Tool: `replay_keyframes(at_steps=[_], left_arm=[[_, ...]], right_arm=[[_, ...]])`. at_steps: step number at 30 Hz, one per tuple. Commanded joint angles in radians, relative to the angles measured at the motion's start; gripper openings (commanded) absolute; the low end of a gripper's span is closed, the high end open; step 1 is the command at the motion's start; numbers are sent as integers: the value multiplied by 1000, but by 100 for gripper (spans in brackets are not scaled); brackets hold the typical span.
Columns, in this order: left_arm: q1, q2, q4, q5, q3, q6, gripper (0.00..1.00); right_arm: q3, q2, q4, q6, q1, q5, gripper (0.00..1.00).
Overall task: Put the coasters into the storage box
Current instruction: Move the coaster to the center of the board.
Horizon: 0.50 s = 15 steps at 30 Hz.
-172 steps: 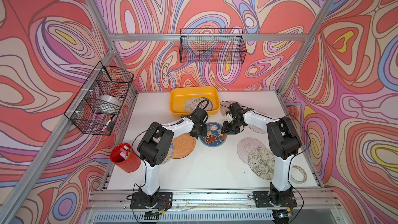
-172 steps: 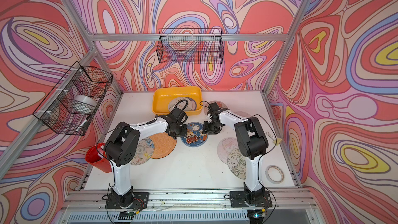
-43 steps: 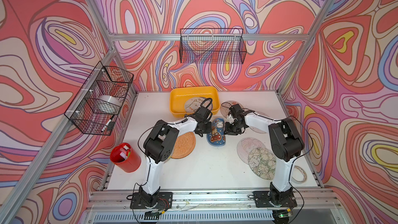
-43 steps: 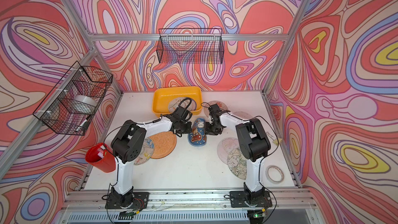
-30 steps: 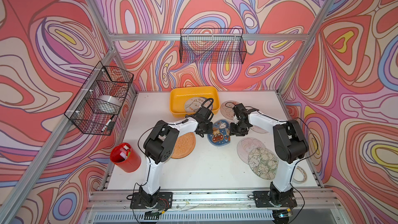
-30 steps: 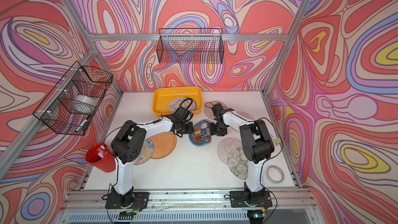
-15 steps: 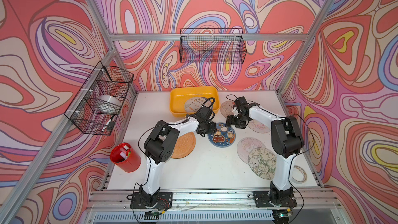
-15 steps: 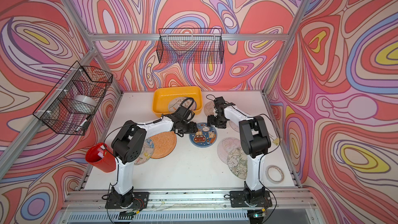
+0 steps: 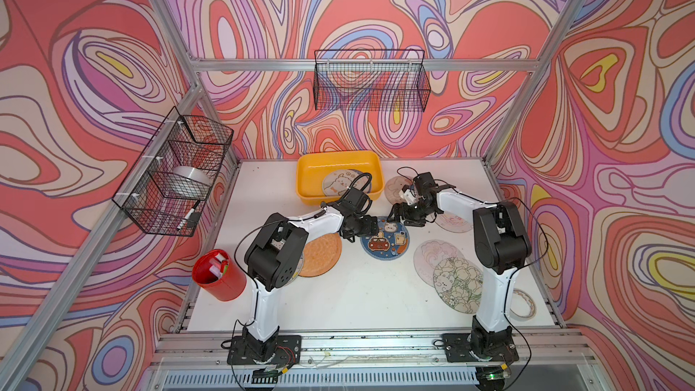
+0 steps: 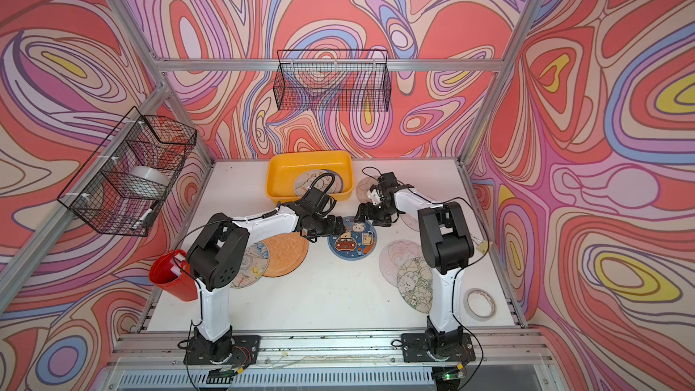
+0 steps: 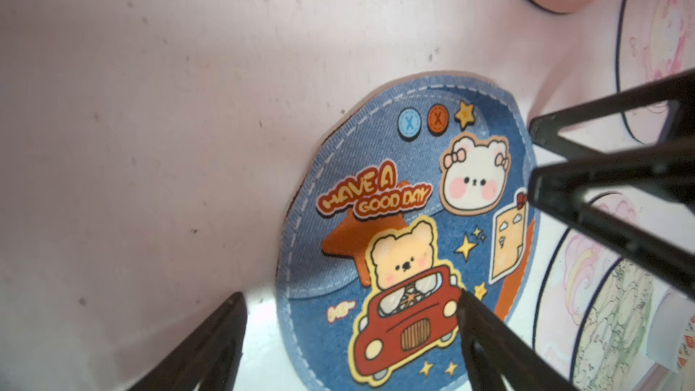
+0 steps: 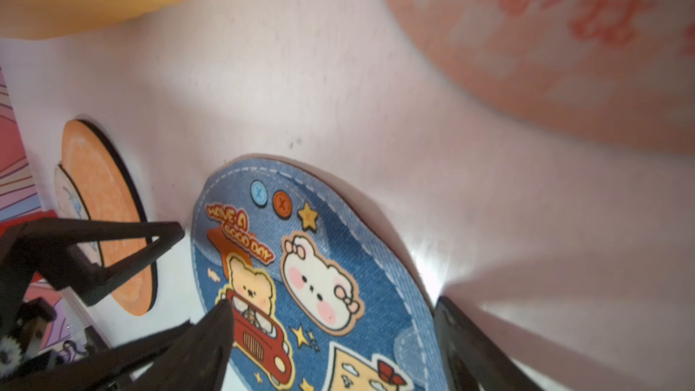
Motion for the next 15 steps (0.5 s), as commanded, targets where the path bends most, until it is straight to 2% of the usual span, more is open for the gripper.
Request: replay_keyframes(at_steps=[1,5,9,15], left_arm=[[3,52,-154,22,-77,-65,91],[2,51,-156,21,-69,-68,91],[2,60,-175,32,-60,-71,89],[2,44,-247,5,-82,-68,85]], right_arm=[[-112,-34,-53,34,32,-44,84],[-161,-101,-62,59,59,-71,85],[-112,-112,-121,37,55,84,85],[10,-10,-148,18,56,159,84]])
